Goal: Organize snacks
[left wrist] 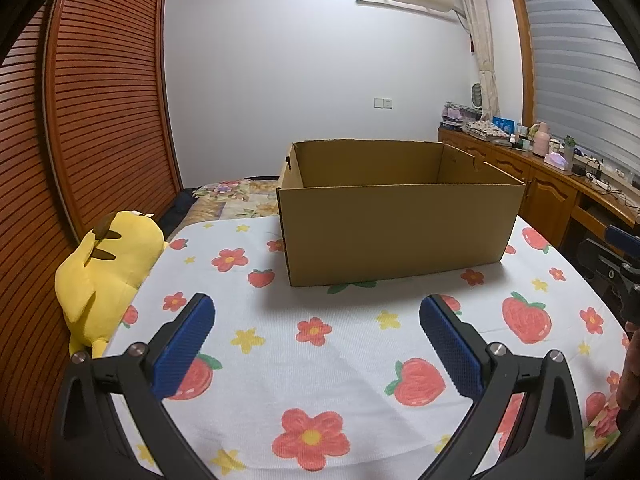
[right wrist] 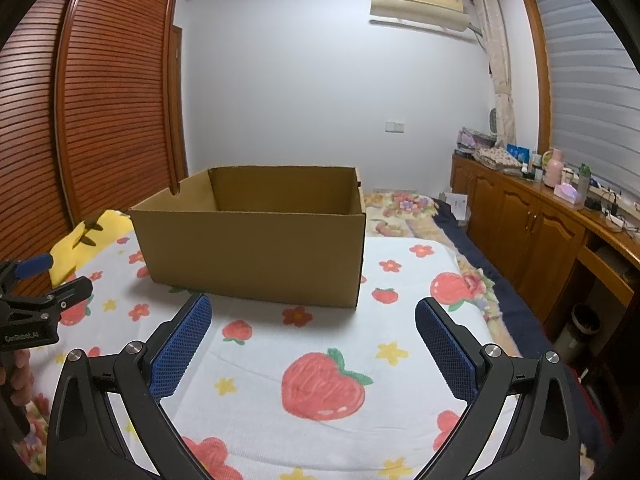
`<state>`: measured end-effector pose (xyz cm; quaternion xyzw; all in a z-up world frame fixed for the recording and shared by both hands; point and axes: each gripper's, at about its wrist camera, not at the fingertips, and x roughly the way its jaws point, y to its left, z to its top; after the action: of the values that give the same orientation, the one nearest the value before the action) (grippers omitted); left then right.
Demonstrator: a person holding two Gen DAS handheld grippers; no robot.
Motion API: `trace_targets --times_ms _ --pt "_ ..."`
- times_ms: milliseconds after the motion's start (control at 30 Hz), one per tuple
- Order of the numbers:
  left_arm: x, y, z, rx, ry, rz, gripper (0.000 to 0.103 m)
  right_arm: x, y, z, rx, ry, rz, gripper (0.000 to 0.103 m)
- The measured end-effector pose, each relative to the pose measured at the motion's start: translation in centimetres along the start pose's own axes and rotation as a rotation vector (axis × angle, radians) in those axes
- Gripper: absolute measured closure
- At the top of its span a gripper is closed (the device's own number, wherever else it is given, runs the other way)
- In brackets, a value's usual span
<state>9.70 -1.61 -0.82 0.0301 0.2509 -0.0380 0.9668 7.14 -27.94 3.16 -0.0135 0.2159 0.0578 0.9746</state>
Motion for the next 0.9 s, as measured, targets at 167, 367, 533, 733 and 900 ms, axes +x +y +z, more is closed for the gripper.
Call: trace_targets --times_ms 167,367,533,733,900 --pt "-0.03 -0.06 -0.02 -0.002 -0.002 -0.002 0.000 -0.03 -0.03 -0.03 -0.001 0.002 0.000 0.000" --pt "-0.16 -0.16 -0.10 -0.001 -0.003 -0.006 0.000 -0.05 -0.07 -0.04 0.000 0.001 0.000 0.000" --pt "-0.18 -0.16 -0.08 -0.001 -0.005 -0.005 0.000 -0.06 -0.12 -0.05 0.001 0.000 0.000 0.000" --pt "-0.46 -0.29 -0.04 -0.002 -0.009 -0.009 0.000 -0.10 -0.16 -0.07 0.003 0.000 0.000 0.000" --pt "-0.50 -0.25 0.03 -0.005 -0.010 -0.010 0.000 -0.17 -0.13 -0.10 0.002 -0.003 0.001 0.000"
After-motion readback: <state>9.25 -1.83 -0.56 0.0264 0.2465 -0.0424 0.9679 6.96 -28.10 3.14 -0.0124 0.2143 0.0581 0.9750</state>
